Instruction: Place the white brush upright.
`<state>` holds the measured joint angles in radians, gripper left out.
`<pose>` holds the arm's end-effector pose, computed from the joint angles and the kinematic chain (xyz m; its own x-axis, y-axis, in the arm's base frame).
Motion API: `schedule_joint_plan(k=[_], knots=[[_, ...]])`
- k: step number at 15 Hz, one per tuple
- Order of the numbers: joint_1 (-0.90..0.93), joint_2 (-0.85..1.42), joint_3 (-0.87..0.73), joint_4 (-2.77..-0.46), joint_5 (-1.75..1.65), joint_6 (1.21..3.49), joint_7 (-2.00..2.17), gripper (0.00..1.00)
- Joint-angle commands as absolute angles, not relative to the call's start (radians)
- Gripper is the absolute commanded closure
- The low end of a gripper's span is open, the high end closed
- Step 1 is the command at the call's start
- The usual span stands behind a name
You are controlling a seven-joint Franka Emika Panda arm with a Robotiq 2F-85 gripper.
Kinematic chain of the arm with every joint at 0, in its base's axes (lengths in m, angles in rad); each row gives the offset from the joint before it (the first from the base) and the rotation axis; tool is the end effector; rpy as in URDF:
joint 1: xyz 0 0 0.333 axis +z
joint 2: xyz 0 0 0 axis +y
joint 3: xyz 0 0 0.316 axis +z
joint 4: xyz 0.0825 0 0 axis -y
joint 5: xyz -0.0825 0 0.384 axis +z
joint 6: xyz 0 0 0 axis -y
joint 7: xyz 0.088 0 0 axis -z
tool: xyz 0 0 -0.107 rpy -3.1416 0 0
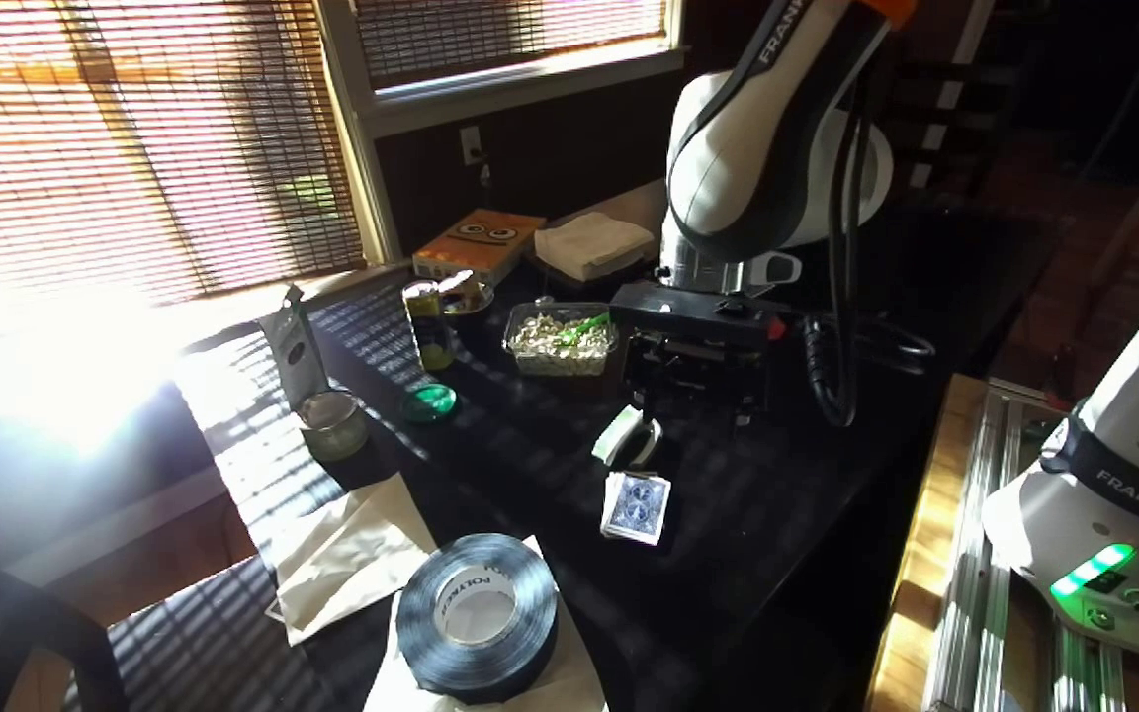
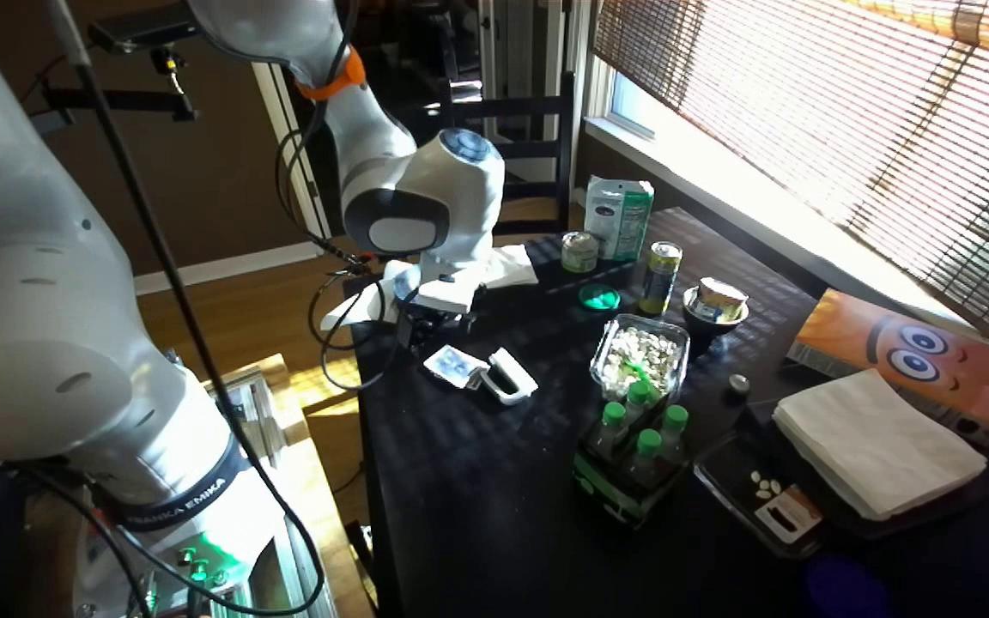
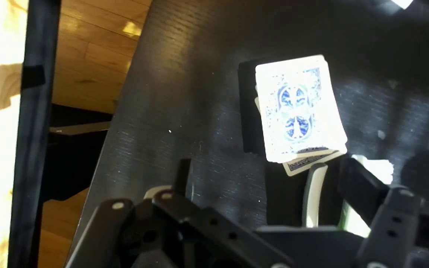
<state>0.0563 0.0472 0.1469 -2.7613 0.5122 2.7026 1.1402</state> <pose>0.3685 0.0598 0.1918 0.1463 -0.9662 -0.2124 -0.9846 -0.1630 0.0635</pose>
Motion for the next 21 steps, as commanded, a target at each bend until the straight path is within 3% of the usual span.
schedule_joint_plan(k=[1,6,12,21], knots=[[0.087,0.193,0.131,-2.738,0.566,2.885,1.268,0.00],[0.081,0.209,0.119,-2.734,0.532,2.837,1.305,0.00],[0.083,0.285,0.159,-2.747,0.546,3.152,1.274,0.00],[0.071,0.395,0.170,-2.747,0.530,3.268,1.253,0.00]])
